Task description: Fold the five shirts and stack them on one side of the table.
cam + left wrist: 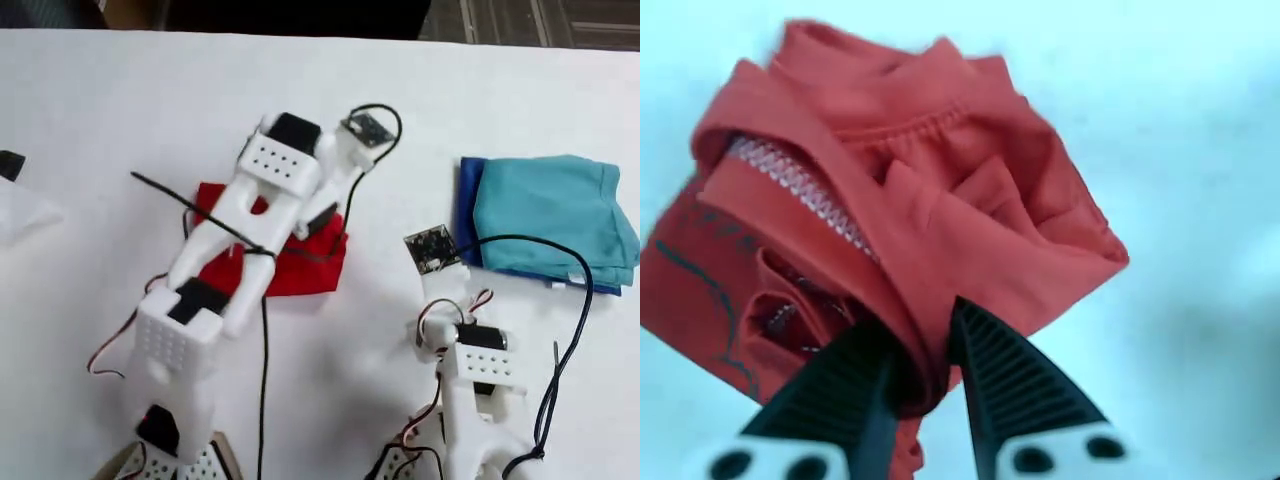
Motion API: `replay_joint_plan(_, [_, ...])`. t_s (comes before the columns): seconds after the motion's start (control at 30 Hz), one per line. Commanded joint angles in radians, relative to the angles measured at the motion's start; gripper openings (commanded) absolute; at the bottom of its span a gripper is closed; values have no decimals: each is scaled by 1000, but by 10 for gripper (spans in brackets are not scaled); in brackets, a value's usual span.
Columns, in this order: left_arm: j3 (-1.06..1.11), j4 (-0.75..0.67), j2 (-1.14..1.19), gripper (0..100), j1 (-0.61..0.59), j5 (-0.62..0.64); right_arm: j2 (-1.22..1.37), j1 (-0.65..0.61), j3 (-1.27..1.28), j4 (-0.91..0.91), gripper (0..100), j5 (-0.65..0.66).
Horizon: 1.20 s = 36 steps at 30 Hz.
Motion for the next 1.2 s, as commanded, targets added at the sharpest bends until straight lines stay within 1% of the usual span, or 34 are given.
replay_joint_plan(0.0, [-77, 2, -3, 25, 0, 3, -27, 4, -5, -15, 28, -6])
replay_joint_plan(0.43, [-79, 2, 0, 37, 2, -2, -27, 2, -5, -15, 28, -6])
replay_joint_plan(0.5, [-87, 9, -6, 99, -3, -2, -27, 2, -5, -15, 28, -6])
replay_joint_plan(0.63, [-127, 34, -23, 295, -5, -3, -27, 2, -3, -15, 28, -6])
replay_joint_plan(0.67, [-143, 35, -31, 319, -11, -3, -27, 2, -3, -15, 28, -6])
replay_joint_plan(0.73, [-194, 35, -54, 320, -40, -3, -27, 2, -3, -15, 28, -6])
replay_joint_plan(0.83, [-269, 34, -87, 296, -146, -2, -27, 2, -3, -15, 28, -6])
replay_joint_plan(0.9, [-295, 35, -104, 267, -258, -2, -27, 2, -2, -15, 26, -6])
replay_joint_plan(0.97, [-297, 37, -123, 178, -387, -2, -27, 2, -2, -15, 24, -6])
replay_joint_plan(1.03, [-297, 37, -140, 21, -525, -2, -27, 1, -2, -15, 23, -5])
replay_joint_plan(1.07, [-297, 35, -144, 20, -594, -2, -27, 1, -2, -15, 23, -5])
replay_joint_plan(1.1, [-297, 35, -149, 52, -655, -6, -27, 1, -2, -15, 23, -5])
replay_joint_plan(1.17, [-297, 35, -155, 20, -773, -52, -27, 1, -2, -15, 23, -5])
